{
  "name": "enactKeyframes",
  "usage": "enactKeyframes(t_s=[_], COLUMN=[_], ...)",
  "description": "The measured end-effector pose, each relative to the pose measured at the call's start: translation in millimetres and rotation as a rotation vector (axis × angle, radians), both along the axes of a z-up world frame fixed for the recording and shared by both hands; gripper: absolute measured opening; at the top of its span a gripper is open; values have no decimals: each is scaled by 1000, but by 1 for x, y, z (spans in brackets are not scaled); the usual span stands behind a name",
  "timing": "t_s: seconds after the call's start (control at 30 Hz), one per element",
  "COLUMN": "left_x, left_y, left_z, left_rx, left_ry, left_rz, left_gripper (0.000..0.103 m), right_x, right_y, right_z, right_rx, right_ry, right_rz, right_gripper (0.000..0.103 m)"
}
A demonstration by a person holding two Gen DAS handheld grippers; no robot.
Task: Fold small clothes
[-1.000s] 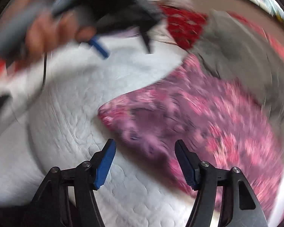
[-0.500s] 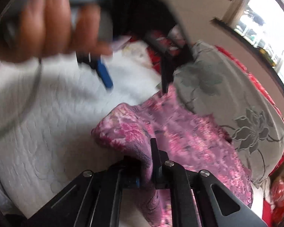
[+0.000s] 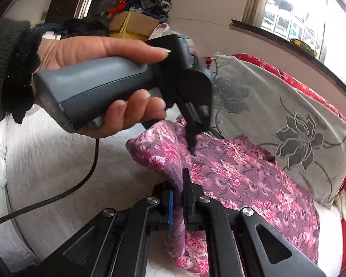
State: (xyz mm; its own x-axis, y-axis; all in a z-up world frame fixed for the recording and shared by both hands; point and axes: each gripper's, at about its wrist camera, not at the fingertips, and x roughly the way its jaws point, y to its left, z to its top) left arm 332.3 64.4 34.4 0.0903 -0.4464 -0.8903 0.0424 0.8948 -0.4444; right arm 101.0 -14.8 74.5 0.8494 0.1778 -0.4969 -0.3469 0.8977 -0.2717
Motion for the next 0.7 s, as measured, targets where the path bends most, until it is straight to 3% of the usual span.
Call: enactKeyframes(t_s=[0.4, 0.7], left_x=[-17, -35], left_y=[-55, -116], left_z=[64, 89], left_rx=[26, 24], left_ry=[-131, -174], left_rz=[7, -6], left_gripper=[9, 8], right_x=[-11, -26], right_y=[-56, -130], right_z=[26, 35], right_rx=[219, 427], right_ry=[-14, 11], right_rz=[-93, -193], right_gripper=[5, 5])
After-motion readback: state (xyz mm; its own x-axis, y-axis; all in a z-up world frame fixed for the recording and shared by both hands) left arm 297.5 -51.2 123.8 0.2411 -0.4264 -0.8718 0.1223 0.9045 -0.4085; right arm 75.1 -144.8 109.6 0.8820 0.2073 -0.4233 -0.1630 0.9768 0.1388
